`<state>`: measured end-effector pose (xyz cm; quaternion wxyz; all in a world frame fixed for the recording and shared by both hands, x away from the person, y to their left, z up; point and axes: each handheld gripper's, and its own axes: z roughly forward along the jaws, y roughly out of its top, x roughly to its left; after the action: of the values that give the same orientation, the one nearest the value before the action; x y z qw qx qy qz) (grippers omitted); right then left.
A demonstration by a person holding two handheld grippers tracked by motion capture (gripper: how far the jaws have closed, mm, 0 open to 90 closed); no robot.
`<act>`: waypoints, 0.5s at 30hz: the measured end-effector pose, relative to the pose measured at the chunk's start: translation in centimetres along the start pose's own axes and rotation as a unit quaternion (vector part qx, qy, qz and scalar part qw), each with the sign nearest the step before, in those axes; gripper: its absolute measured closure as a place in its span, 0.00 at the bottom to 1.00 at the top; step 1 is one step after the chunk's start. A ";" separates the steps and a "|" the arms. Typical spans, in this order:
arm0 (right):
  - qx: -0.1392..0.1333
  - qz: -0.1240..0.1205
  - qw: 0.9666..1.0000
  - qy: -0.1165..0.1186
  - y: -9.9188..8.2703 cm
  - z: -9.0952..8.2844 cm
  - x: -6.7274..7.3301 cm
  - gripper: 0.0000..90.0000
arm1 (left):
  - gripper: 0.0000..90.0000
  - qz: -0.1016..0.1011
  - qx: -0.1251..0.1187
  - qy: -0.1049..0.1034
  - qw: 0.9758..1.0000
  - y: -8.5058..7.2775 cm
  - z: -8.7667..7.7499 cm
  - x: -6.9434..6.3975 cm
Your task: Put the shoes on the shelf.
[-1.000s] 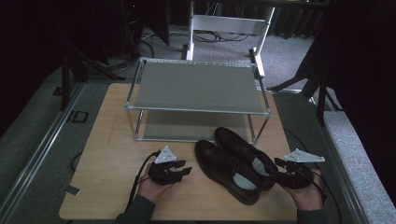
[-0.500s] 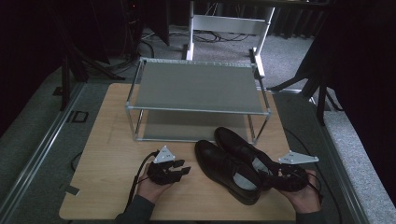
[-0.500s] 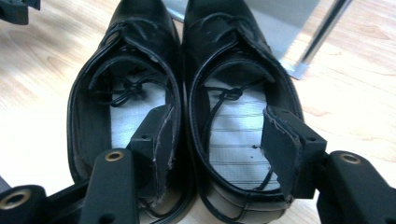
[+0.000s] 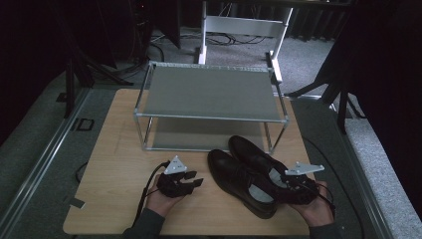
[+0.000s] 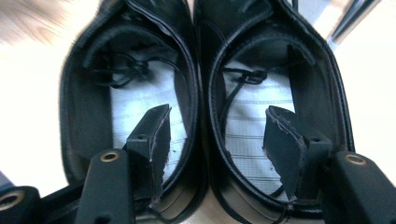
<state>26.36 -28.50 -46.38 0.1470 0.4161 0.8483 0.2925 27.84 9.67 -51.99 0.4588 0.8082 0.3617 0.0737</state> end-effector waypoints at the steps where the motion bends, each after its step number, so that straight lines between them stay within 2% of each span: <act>1: 0.005 -0.001 1.000 -0.005 0.0 0.2 0.0 0.45 | 0.66 0.001 0.001 0.000 1.000 0.0 0.0 0.0; 9: 0.040 0.017 0.999 0.004 0.1 1.6 -0.1 0.48 | 0.66 0.000 0.001 -0.001 1.000 0.0 0.1 0.0; 13: 0.061 0.017 0.998 0.004 0.1 2.2 -0.1 0.50 | 0.66 0.002 0.003 -0.001 1.000 -0.1 0.1 0.0; 15: 0.071 0.028 0.997 0.014 0.2 2.6 -0.1 0.54 | 0.66 0.002 0.003 -0.002 1.000 -0.1 0.1 -0.1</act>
<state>27.86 -27.51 -48.28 0.0964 0.4452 0.8569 0.2414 27.82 9.56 -52.09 0.4572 0.8102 0.3597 0.0722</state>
